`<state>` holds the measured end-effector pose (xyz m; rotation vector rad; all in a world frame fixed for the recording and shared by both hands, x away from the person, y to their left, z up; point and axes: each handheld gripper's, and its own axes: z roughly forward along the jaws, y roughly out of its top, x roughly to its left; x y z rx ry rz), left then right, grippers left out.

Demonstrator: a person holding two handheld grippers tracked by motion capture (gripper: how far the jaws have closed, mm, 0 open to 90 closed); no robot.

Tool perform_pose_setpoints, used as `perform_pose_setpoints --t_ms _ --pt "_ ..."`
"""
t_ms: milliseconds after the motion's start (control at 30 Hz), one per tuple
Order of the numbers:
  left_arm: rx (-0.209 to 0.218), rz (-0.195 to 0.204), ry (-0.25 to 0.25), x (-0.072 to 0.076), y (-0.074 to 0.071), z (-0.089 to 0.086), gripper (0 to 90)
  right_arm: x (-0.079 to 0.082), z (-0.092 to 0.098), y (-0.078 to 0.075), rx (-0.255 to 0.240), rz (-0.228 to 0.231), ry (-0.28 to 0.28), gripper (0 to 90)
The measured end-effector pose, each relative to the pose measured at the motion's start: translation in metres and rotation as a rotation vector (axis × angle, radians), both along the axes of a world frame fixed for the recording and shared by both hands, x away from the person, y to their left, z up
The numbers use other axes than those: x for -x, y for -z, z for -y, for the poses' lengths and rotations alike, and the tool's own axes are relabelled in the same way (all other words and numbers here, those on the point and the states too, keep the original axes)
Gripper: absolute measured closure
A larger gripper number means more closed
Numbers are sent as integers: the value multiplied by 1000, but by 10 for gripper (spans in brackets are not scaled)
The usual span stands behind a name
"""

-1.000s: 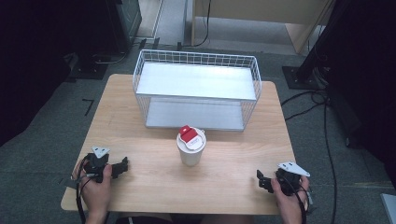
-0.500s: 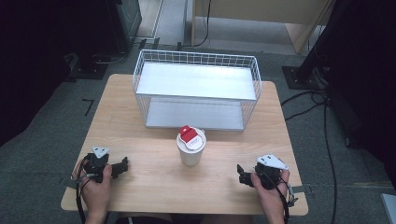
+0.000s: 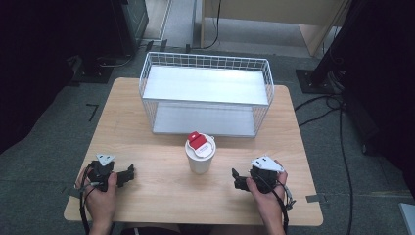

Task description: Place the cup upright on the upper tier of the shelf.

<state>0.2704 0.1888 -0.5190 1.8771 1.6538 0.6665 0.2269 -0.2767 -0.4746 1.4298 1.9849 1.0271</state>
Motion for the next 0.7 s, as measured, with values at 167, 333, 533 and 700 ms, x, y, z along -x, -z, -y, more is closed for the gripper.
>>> perform_pose_setpoints --t_ms 167,333,533,700 --pt "1 0 -1 0 0 0 0 -3 -13 -1 -13 4 -25 16" --pt "0 0 0 0 0 0 0 -6 -25 -1 -18 6 -49 16" --pt "1 0 -1 0 0 0 0 -8 -40 -2 -23 9 -80 16" --pt "0 0 0 0 0 0 0 -10 -52 -1 -28 11 -106 16"
